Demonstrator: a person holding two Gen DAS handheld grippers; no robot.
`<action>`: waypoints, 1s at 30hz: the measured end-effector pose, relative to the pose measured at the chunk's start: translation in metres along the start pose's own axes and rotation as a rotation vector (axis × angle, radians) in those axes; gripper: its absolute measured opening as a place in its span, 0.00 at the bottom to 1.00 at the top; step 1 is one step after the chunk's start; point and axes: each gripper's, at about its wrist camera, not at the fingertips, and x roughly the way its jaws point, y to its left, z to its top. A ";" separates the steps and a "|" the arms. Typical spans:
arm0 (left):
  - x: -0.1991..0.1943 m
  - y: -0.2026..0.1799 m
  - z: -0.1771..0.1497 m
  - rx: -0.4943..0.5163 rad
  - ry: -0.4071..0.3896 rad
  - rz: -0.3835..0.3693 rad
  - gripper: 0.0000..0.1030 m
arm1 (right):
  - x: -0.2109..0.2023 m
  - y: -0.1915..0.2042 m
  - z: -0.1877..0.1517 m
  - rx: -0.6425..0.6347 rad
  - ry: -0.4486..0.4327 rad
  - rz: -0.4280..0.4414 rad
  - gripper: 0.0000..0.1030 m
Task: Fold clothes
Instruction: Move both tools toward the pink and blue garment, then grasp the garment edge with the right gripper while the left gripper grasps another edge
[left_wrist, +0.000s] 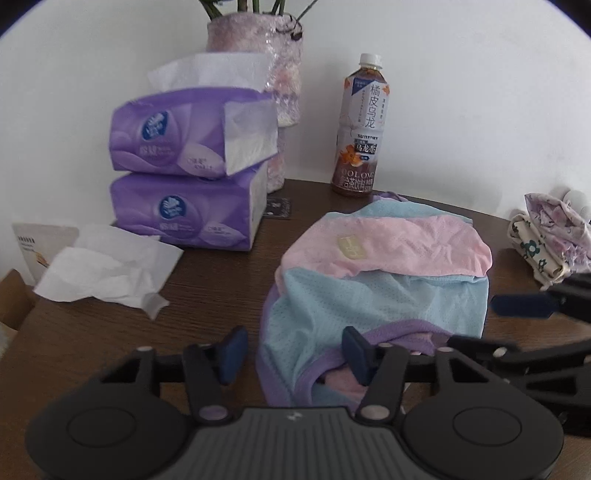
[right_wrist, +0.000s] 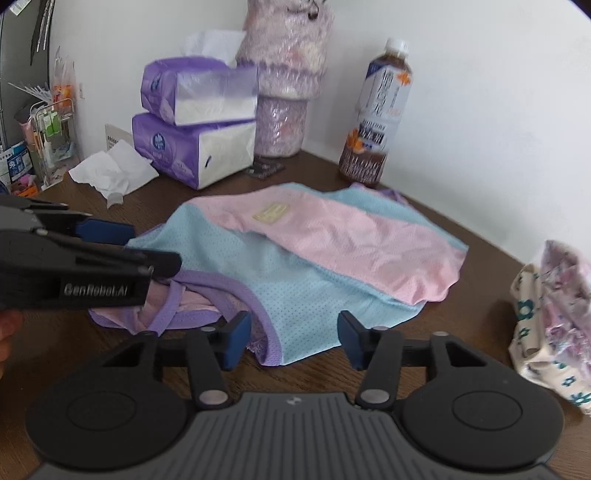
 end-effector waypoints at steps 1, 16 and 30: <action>0.002 0.000 0.001 -0.004 0.004 -0.006 0.45 | 0.002 -0.001 0.000 0.010 0.004 0.007 0.32; -0.082 -0.019 0.009 0.044 -0.197 -0.171 0.04 | -0.079 -0.025 0.007 0.102 -0.180 0.007 0.02; -0.318 -0.120 -0.012 0.288 -0.525 -0.419 0.05 | -0.315 -0.074 -0.028 0.156 -0.550 -0.089 0.02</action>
